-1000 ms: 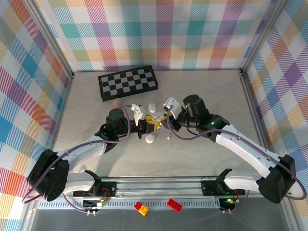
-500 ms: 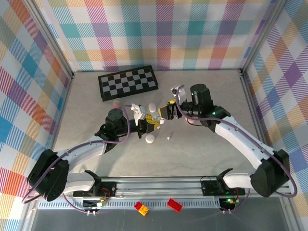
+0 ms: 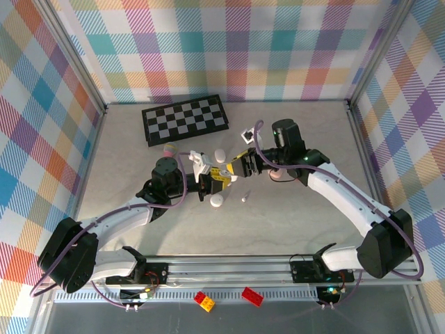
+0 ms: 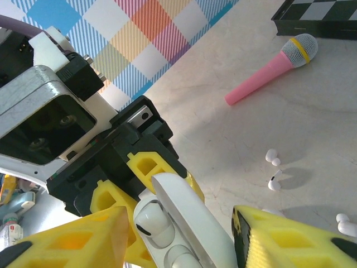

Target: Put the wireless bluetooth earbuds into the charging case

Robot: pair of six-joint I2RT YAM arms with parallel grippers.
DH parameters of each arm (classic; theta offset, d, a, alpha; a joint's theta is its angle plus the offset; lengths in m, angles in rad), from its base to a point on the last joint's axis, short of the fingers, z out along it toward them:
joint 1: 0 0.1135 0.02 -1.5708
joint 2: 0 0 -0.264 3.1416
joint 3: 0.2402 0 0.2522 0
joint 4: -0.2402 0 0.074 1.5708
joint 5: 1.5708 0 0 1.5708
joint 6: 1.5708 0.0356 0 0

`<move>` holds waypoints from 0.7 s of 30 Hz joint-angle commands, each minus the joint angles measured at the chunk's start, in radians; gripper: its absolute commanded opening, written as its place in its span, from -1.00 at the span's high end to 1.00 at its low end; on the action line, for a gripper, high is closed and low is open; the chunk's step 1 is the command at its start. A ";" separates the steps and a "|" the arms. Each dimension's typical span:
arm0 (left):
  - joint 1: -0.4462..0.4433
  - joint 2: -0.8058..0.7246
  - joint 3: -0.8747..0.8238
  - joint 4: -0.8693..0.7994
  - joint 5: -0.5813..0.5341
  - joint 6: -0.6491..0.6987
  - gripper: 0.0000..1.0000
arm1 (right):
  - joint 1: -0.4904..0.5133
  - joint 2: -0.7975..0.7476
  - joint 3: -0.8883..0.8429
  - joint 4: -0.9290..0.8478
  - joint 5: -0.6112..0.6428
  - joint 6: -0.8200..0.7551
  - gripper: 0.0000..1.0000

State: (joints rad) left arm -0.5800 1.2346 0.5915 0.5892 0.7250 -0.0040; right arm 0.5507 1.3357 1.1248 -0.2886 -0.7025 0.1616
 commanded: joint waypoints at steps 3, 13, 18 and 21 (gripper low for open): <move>0.005 -0.012 0.011 0.011 0.001 0.007 0.90 | 0.009 -0.061 0.007 -0.041 -0.052 -0.076 -0.01; 0.005 -0.010 0.022 0.005 0.014 0.002 0.90 | 0.006 -0.128 -0.057 -0.008 0.077 -0.163 -0.14; 0.005 -0.007 0.023 0.012 0.027 0.001 0.90 | 0.002 -0.075 -0.024 -0.023 0.094 -0.111 -0.37; 0.005 -0.005 0.024 0.017 0.033 -0.001 0.90 | 0.002 -0.029 0.000 -0.028 0.032 -0.099 -0.47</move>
State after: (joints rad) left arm -0.5800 1.2346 0.5919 0.5777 0.7250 -0.0048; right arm 0.5507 1.2732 1.0897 -0.3111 -0.6250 0.0513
